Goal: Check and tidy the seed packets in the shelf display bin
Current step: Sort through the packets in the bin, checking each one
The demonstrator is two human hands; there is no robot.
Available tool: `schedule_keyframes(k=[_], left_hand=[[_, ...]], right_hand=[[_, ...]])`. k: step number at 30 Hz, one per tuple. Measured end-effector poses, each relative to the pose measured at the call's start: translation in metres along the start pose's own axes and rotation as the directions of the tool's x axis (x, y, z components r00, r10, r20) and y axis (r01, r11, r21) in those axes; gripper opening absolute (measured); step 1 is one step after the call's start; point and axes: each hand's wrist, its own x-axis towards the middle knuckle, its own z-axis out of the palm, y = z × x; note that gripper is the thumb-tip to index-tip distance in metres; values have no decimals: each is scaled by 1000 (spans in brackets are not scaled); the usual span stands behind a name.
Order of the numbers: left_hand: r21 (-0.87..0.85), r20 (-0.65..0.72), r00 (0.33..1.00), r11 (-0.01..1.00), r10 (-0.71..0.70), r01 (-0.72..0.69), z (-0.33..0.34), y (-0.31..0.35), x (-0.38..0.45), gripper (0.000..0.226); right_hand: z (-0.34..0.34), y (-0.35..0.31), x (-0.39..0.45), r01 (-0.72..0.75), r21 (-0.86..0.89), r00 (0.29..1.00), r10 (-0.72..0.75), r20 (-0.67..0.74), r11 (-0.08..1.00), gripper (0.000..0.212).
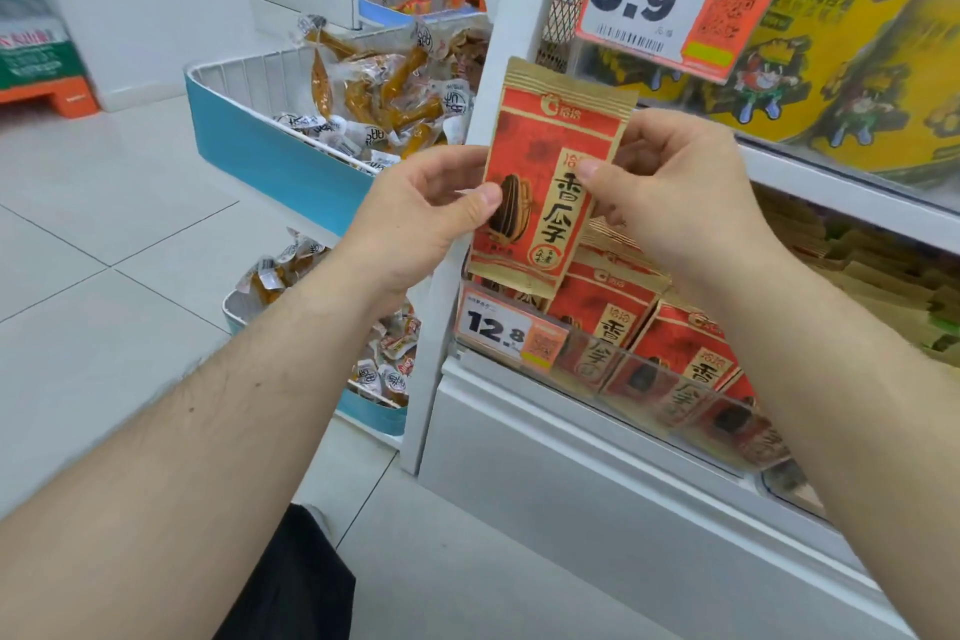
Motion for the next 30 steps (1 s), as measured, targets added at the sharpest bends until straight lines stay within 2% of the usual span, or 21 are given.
schedule_keyframes(k=[3, 8, 15, 19, 22, 24, 26, 30], left_hand=[[106, -52, 999, 994, -2, 7, -7, -6, 3, 36], [225, -23, 1000, 974, 21, -15, -4, -7, 1, 25], [389, -47, 998, 919, -44, 59, 4, -21, 3, 24], [418, -51, 998, 907, -20, 39, 6, -21, 6, 23], [447, -62, 998, 894, -14, 40, 7, -22, 6, 24], [477, -72, 997, 878, -14, 46, 9, -23, 5, 22], [517, -101, 995, 855, 8, 46, 10, -23, 5, 20], [555, -145, 988, 831, 45, 43, 9, -25, 5, 31]], right_hand=[[8, 9, 7, -17, -95, 999, 14, -30, 995, 7], [21, 12, 2, -23, -181, 997, 10, -74, 983, 7], [21, 12, 0, -130, -447, 978, 189, 88, 885, 3], [16, 2, 14, 16, -482, 994, 37, 100, 876, 16], [21, 0, 22, 112, -667, 974, 50, 219, 737, 4], [29, 0, 25, 141, -741, 960, 93, 264, 656, 8], [38, -2, 28, 147, -766, 947, 136, 292, 625, 4], [52, 1, 29, 150, -815, 927, 206, 312, 560, 12]])
